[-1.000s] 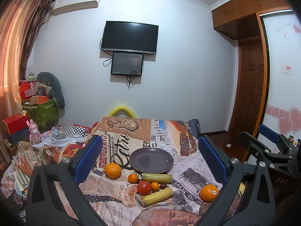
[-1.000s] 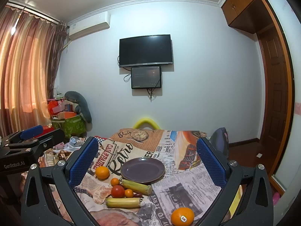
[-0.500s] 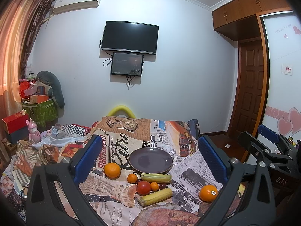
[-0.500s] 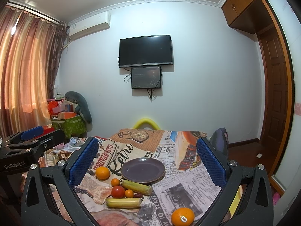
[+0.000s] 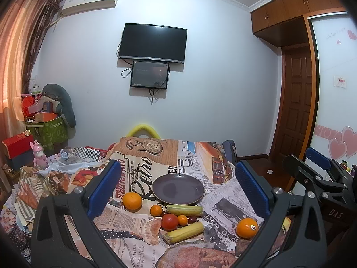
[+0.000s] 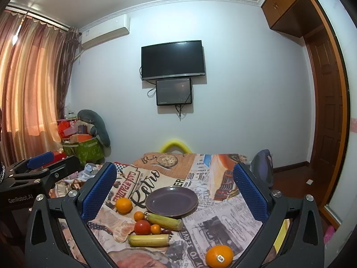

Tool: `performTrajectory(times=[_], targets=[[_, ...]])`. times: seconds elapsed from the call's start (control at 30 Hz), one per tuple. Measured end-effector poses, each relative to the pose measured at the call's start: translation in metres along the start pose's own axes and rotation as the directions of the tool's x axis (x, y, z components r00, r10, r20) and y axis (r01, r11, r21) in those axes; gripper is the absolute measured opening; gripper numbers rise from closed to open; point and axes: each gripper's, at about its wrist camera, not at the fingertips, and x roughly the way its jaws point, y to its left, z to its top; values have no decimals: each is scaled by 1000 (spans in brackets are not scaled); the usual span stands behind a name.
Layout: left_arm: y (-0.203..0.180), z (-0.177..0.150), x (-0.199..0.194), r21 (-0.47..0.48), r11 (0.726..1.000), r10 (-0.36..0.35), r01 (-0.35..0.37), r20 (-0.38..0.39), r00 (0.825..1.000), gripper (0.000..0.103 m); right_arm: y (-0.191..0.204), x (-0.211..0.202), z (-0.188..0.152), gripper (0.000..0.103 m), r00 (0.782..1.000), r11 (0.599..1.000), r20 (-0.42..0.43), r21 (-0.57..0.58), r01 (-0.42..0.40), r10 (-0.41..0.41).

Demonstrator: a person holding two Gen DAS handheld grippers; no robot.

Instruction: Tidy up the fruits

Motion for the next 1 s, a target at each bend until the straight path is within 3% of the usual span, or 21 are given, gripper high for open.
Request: performTrajectory(times=[0.3,0.43,0.6,0.7,0.77,0.87,1.0], targets=[[3,-10,12,-13,1000,-28,27,-47,999,102,-9,4,-9,103,999,1000,-37,12,5,-4],[9,-15,25,-31,999,-31,28,-93,995,91,-20,10,-16,103,996,999,-84,29,18,-16],[20,-26,49,-40,999,-21,15,-166,986,85,-29,21,-27,87,985,999,-170,18,47,-43],[23,-35,66,-30,999,-25,19,-224,974,79,-38,31,-38,76,970,999,-241,26,46,-39],[26,-42,79,-30,999,-40,33,-272,962,71,-44,38,-47,64,956,998,-290,38,47,-34],[26,-52,95,-27,998,-60,54,-331,942,60,-54,48,-59,56,932,997,-361,58,58,-33],[23,-69,115,-5,996,-79,85,-411,908,57,-67,59,-74,55,897,994,-441,91,63,-17]])
